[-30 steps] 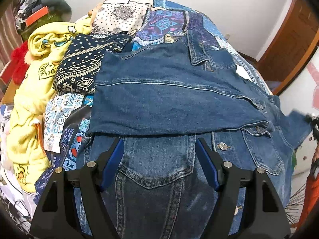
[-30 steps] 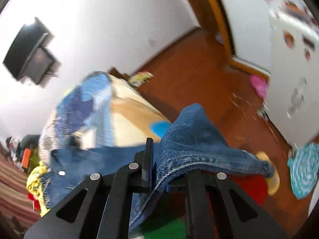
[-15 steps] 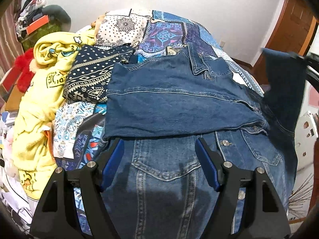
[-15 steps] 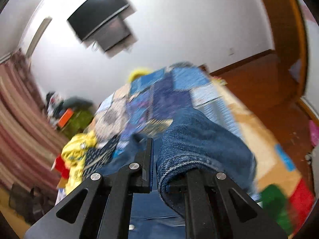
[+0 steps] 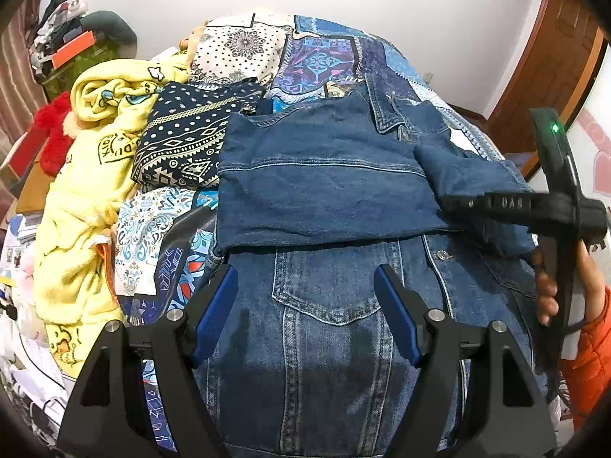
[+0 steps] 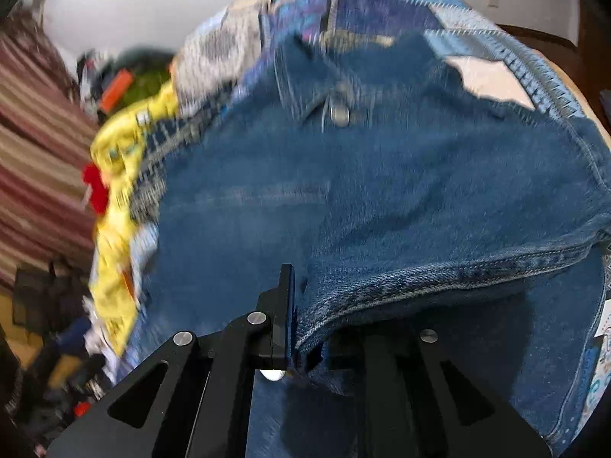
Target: Fold large clothes
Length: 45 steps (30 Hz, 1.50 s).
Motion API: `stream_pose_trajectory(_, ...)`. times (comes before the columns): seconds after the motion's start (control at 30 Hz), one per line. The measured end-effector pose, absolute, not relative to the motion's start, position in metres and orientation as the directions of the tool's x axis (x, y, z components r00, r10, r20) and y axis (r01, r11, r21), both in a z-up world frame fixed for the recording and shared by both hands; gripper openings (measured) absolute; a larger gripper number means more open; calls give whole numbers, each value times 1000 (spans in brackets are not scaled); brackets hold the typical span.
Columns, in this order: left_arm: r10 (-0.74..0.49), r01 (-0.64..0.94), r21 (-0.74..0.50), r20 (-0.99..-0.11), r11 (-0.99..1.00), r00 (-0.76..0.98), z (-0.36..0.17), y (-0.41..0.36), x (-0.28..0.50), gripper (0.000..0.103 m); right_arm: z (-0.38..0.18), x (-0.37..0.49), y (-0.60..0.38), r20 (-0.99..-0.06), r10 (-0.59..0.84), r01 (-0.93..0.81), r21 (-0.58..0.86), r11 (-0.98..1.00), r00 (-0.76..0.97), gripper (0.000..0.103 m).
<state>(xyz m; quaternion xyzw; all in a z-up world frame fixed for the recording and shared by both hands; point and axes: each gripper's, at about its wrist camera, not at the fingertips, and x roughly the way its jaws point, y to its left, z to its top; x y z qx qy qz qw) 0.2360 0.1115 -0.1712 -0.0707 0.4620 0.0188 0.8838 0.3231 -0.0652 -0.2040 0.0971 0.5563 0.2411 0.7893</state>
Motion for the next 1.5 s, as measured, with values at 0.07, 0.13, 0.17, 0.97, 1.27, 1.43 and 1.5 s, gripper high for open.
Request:
stream_pose_trajectory(0.07, -23, -96, -96, -817, 991, 576, -168, 107, 238, 73, -201, 321, -65, -847, 473, -299, 399, 867, 243, 15)
stream_pose_trajectory(0.13, -18, -84, -82, -813, 993, 583, -163, 99, 243, 73, -194, 317, -72, -853, 478, -321, 403, 857, 208, 27)
stream_pose_trajectory(0.17, -18, -77, -78, -811, 994, 585, -160, 95, 245, 73, -190, 315, -77, -856, 476, -326, 399, 857, 204, 42)
stream_pose_trajectory(0.97, -195, 363, -26, -877, 931, 439, -168, -119, 378, 88, -157, 290, -256, -794, 217, -85, 205, 975, 568, 82)
stream_pose_trajectory(1.27, -229, 474, -55, -920, 879, 318, -215, -174, 407, 71, -195, 292, -269, -840, 222, -56, 224, 973, 494, 82)
stream_pose_trajectory(1.43, -230, 504, -35, -915, 863, 331, -226, -184, 418, 29, -203, 292, -266, -851, 234, -63, 232, 971, 471, 82)
stream_pose_trajectory(1.5, -275, 503, -77, -902, 861, 333, -223, -180, 423, 13, -203, 292, -264, -851, 241, -69, 236, 969, 467, 82)
